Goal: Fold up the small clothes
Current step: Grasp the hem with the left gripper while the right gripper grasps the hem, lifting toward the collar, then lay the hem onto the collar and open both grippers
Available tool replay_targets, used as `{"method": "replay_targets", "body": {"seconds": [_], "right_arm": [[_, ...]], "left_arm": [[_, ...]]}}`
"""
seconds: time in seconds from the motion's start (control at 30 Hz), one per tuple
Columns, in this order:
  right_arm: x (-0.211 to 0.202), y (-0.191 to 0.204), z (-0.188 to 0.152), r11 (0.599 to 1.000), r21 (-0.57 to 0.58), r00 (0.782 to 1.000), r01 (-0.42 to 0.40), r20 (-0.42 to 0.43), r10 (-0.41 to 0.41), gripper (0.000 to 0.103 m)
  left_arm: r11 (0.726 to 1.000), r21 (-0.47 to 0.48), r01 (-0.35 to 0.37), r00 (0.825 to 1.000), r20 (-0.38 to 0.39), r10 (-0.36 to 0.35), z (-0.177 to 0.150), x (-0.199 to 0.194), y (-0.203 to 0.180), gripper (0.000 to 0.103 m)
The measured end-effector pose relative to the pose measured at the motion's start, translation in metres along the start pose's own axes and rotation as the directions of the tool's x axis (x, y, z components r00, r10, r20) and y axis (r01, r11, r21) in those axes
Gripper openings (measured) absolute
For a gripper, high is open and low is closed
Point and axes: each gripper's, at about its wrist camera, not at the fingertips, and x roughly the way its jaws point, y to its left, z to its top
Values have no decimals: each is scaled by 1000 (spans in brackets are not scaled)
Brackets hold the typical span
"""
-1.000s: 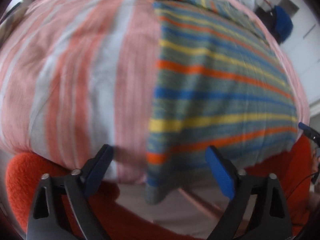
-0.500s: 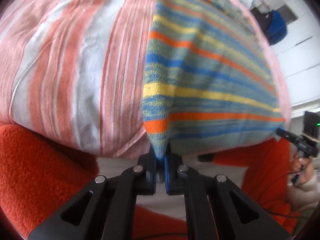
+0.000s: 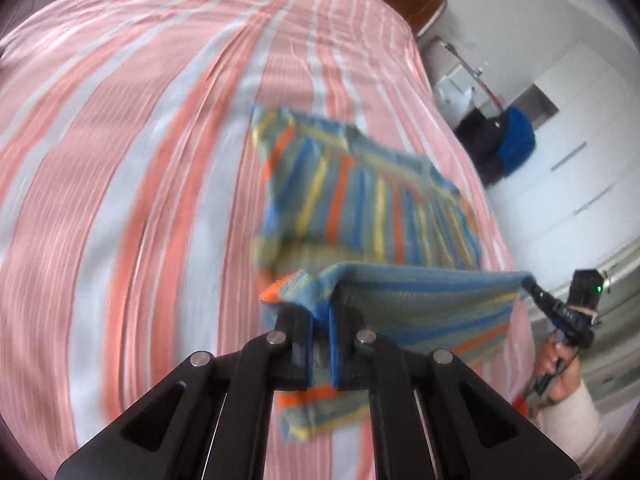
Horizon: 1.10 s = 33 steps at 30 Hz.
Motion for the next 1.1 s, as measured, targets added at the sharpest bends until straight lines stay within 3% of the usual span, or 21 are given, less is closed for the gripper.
{"method": "replay_targets", "body": {"seconds": [0.17, 0.3, 0.33, 0.37, 0.43, 0.47, 0.57, 0.63, 0.67, 0.73, 0.8, 0.87, 0.9, 0.93, 1.0, 1.03, 1.07, 1.1], "right_arm": [[59, -24, 74, 999, 12, 998, 53, 14, -53, 6], [100, -49, 104, 994, 39, 995, 100, -1, -100, 6], [114, -56, 112, 992, 55, 994, 110, 2, -110, 6], [121, -63, 116, 991, 74, 994, 110, 0, -110, 7], [130, -82, 121, 982, 144, 993, 119, -5, -119, 16], [127, -89, 124, 978, 180, 994, 105, 11, -109, 26], [100, -89, 129, 983, 170, 995, 75, 45, -84, 32], [85, -78, 131, 990, 119, 997, 73, 7, -75, 32], [80, -68, 131, 995, 83, 998, 58, -34, -55, 32], [85, -53, 131, 998, 66, 991, -3, -130, 12, 32], [113, -44, 130, 990, 127, 967, -67, -238, 96, 37], [164, -41, 127, 971, 226, 914, -75, -373, 157, 49], [186, -42, 129, 963, 262, 899, -70, -401, 175, 49], [207, -43, 131, 954, 289, 898, -73, -397, 189, 49], [222, -45, 148, 945, 316, 954, -81, -250, 166, 49], [215, -45, 156, 939, 327, 978, -108, -137, 160, 49], [203, -43, 164, 930, 333, 985, -157, -14, 171, 49], [192, -39, 167, 928, 322, 982, -188, 51, 181, 51]], "left_arm": [[998, -50, -38, 999, 7, 38, 68, 47, 12, 4], [994, -75, -80, 997, -8, 79, 105, 89, 19, 7], [988, -89, -124, 992, -9, 124, 112, 101, 21, 13], [977, -117, -178, 984, -6, 178, 117, 107, 26, 26], [971, -152, -186, 981, 26, 192, 120, 98, 33, 51], [974, -154, -165, 983, 57, 175, 118, 88, 34, 63], [988, -57, -145, 986, 69, 149, 108, 56, 28, 70], [993, 36, -110, 994, 18, 109, 98, 47, 13, 71], [994, 89, -66, 997, -37, 70, 92, 49, 2, 76], [987, 160, 16, 987, -162, 10, 82, 65, -19, 80], [977, 210, 43, 967, -253, 12, 76, 91, -37, 80], [972, 235, -8, 965, -252, 69, 76, 107, -45, 80], [976, 217, -24, 967, -243, 78, 79, 112, -47, 80], [980, 196, -22, 969, -236, 69, 82, 113, -46, 80], [989, 147, 8, 980, -199, 22, 86, 104, -43, 80], [990, 137, 25, 983, -183, 1, 88, 99, -42, 84], [988, 147, 44, 985, -174, -18, 86, 93, -42, 91], [984, 168, 55, 985, -173, -26, 84, 91, -42, 93]]}}
